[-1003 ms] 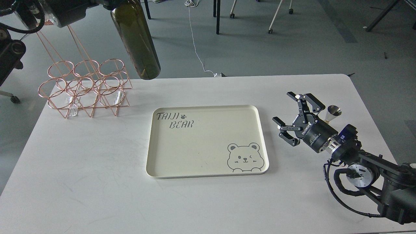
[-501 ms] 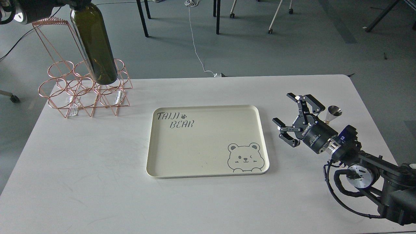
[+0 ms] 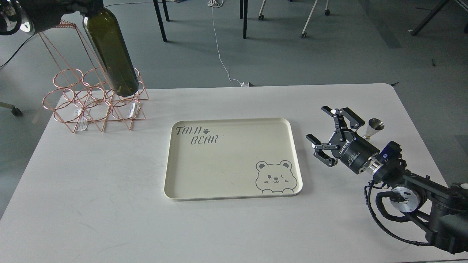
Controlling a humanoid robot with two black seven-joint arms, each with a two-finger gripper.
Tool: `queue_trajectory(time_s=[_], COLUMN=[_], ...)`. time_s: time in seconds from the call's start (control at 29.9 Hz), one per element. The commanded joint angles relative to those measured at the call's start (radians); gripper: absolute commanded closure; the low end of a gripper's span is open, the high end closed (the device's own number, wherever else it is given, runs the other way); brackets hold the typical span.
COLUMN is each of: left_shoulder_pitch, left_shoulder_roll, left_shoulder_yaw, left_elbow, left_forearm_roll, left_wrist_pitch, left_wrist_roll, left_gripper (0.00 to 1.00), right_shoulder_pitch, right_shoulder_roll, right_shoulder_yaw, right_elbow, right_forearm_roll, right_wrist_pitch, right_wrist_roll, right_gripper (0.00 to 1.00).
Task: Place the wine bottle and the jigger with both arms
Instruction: 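Lower the wine bottle into a slot of the copper rack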
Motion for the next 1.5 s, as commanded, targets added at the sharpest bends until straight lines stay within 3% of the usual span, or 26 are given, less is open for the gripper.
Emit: queue_trajectory(time_s=[0.0, 1.47], left_shoulder_pitch=[0.0, 0.053], left_shoulder_roll=[0.006, 0.005], left_shoulder_yaw=[0.002, 0.003], left_elbow=[0.0, 0.051], left_forearm_roll=[0.001, 0.003], left_wrist_pitch=[0.0, 0.026], left_wrist_roll=[0.0, 0.0], left_gripper=[0.79, 0.79], right_shoulder_pitch=[-0.001, -0.005], right_shoulder_roll=[0.0, 0.0], right_shoulder_yaw=[0.0, 0.002], right_elbow=[0.0, 0.002], right_forearm_roll=[0.0, 0.0], right_wrist_pitch=[0.0, 0.0], right_wrist_roll=[0.0, 0.0], right_gripper=[0.02, 0.02])
